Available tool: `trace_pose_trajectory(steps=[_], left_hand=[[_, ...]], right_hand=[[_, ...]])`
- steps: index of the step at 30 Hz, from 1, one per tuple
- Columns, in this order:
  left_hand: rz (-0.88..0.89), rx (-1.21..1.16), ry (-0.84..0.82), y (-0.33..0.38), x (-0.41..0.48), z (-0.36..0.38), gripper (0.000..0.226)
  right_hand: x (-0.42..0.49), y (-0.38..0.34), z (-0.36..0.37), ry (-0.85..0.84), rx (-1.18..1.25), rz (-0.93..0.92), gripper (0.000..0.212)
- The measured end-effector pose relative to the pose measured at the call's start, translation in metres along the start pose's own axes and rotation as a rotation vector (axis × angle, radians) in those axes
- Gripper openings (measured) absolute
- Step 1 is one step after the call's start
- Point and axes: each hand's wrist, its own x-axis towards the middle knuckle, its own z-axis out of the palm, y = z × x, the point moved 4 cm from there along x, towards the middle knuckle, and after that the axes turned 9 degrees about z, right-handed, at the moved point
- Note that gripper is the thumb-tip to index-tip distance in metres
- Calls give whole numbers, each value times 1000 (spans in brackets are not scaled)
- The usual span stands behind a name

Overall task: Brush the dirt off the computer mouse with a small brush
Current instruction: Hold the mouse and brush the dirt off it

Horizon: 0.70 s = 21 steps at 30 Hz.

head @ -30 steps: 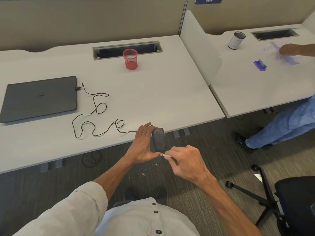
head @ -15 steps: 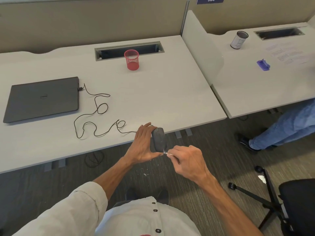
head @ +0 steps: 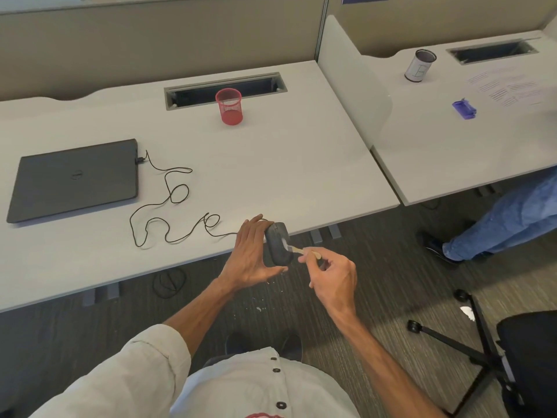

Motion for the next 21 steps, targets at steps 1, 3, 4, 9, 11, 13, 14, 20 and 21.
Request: trace_pose_trajectory(steps=[1, 3, 4, 9, 11, 13, 14, 20, 21], left_hand=[[-1, 4, -1, 0, 0, 0, 122], [-3, 7, -2, 0, -1, 0, 121], [-5, 6, -3, 0, -1, 0, 121], [-10, 7, -16, 2, -1, 1, 122], [-12, 7, -14, 3, -1, 0, 122], [-21, 6, 1, 3, -1, -1, 122], [-25, 5, 11, 3, -1, -2, 121], [-1, 33, 30, 5, -1, -3, 118], [-1, 32, 28, 6, -1, -4, 118]], right_hand=[[-2, 2, 0, -11, 3, 5, 14], [-6, 6, 0, -36, 22, 8, 15], [-8, 6, 0, -41, 36, 5, 15], [-5, 8, 0, 49, 148, 47, 14], [-3, 12, 1, 93, 167, 115, 19], [-3, 16, 4, 106, 190, 179, 25], [-5, 18, 6, 105, 196, 205, 26], [-16, 21, 15, -11, 307, 235, 25], [-16, 20, 13, 5, 333, 233, 24]])
